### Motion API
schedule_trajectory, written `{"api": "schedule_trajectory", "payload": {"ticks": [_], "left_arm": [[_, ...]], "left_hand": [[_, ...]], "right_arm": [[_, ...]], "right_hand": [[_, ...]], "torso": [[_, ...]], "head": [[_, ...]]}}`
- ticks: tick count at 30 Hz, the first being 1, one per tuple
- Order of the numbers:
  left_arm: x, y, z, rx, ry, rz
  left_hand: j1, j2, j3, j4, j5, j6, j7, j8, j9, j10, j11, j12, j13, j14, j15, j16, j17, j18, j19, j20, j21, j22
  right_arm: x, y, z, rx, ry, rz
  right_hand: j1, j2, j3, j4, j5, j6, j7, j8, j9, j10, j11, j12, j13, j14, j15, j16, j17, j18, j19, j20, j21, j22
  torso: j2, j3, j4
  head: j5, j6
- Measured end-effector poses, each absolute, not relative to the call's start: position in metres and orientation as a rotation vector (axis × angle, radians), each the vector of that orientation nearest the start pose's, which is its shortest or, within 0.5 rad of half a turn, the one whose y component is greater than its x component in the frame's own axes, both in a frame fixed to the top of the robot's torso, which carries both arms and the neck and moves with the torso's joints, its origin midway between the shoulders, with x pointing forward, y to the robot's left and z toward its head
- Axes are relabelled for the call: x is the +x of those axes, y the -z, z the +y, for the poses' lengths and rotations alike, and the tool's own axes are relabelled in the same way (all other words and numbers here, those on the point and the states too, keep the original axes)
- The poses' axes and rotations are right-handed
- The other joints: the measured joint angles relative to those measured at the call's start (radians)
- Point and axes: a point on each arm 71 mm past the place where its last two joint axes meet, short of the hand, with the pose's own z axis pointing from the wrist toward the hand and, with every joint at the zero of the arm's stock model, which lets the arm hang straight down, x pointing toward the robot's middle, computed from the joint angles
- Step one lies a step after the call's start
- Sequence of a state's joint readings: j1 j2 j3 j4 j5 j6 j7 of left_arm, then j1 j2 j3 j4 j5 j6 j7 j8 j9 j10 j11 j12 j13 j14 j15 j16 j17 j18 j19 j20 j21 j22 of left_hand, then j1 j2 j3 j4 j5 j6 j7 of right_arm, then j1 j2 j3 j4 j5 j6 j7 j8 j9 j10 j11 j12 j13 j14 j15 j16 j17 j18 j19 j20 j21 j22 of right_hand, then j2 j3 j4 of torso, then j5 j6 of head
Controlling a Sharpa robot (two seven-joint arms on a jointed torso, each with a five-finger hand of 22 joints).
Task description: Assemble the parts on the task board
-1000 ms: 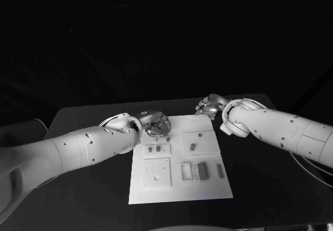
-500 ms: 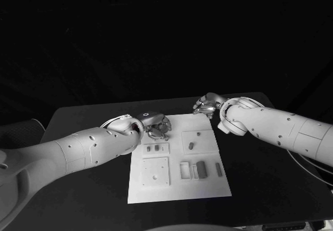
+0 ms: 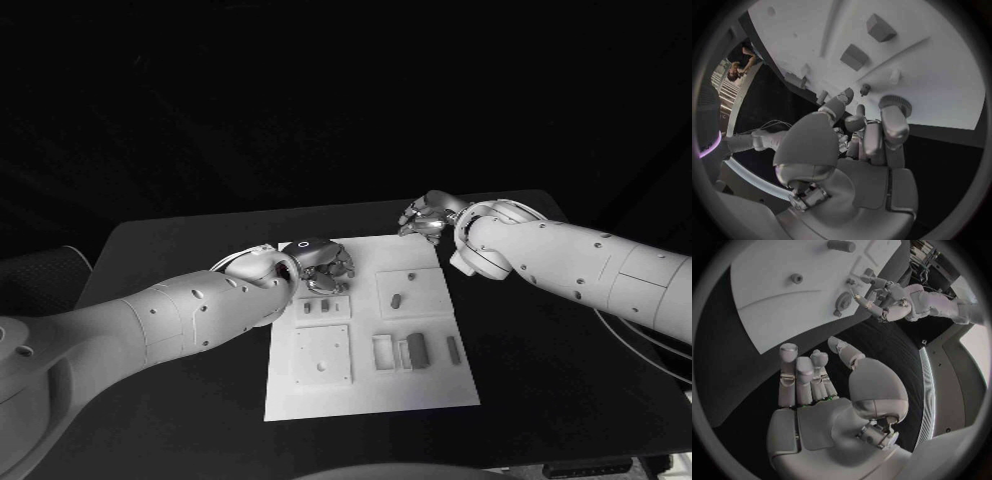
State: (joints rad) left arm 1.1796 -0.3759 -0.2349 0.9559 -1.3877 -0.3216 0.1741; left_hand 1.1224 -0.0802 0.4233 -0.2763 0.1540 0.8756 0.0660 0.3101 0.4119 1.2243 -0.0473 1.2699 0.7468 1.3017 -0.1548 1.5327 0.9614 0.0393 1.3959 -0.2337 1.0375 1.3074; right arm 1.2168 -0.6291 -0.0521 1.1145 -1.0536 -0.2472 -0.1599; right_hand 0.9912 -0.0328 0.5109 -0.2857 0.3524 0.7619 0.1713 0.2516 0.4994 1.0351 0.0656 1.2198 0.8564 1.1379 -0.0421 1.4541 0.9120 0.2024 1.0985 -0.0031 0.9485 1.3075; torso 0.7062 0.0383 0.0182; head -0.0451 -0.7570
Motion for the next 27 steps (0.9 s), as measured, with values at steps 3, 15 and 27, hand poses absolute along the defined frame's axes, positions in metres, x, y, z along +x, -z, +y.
{"api": "schedule_trajectory", "payload": {"ticks": [3, 15, 27], "left_arm": [[0.5323, 0.275, 0.1071, 0.398, 0.734, 1.738], [0.5325, 0.2786, 0.1048, 0.4, 0.728, 1.74], [0.5345, 0.2826, 0.1064, 0.403, 0.71, 1.743]], "left_hand": [[0.0, 0.0, 0.0, 0.0, 0.0, 0.003, 0.003, 0.0, 0.0, 0.0, 0.0, 0.0, 0.002, 0.0, 0.0, 0.0, 0.0, 0.0, 0.0, 0.0, 0.0, 0.0], [-0.009, 0.009, 0.009, 0.003, 0.0, 0.01, 0.01, 0.0, 0.002, -0.001, 0.001, -0.004, 0.009, 0.004, 0.004, -0.004, 0.009, 0.0, 0.002, 0.002, 0.0, -0.001], [-0.009, 0.009, 0.014, 0.003, 0.0, 0.01, 0.01, 0.0, 0.003, 0.001, 0.006, -0.004, 0.014, 0.004, 0.004, -0.008, 0.013, -0.001, 0.002, 0.002, 0.0, -0.001]], "right_arm": [[0.5574, 0.2152, -0.2233, 0.341, -0.584, 1.832], [0.5574, 0.215, -0.2229, 0.341, -0.585, 1.831], [0.557, 0.2146, -0.2238, 0.342, -0.585, 1.829]], "right_hand": [[0.0, 0.0, 0.0, 0.0, 0.0, 0.0, 0.0, 0.0, 0.0, 0.0, 0.0, 0.0, 0.0, 0.0, 0.0, 0.0, 0.0, 0.0, 0.002, -0.002, 0.0, 0.0], [0.0, 0.0, 0.0, 0.0, 0.0, 0.0, 0.0, 0.0, 0.0, 0.0, 0.0, 0.0, 0.0, 0.0, 0.0, 0.0, 0.0, 0.0, 0.004, -0.001, 0.0, 0.0], [0.0, 0.0, 0.0, 0.0, 0.0, -0.001, 0.001, 0.0, 0.0, 0.0, 0.0, 0.0, 0.0, 0.0, 0.0, 0.0, 0.0, 0.0, 0.004, -0.001, 0.0, 0.0]], "torso": [[0.0, 0.0003, 0.0], [-0.001, 0.0015, -0.0007], [-0.001, 0.0012, -0.0006]], "head": [[0.0, -0.002], [-0.002, -0.007], [-0.006, -0.013]]}}
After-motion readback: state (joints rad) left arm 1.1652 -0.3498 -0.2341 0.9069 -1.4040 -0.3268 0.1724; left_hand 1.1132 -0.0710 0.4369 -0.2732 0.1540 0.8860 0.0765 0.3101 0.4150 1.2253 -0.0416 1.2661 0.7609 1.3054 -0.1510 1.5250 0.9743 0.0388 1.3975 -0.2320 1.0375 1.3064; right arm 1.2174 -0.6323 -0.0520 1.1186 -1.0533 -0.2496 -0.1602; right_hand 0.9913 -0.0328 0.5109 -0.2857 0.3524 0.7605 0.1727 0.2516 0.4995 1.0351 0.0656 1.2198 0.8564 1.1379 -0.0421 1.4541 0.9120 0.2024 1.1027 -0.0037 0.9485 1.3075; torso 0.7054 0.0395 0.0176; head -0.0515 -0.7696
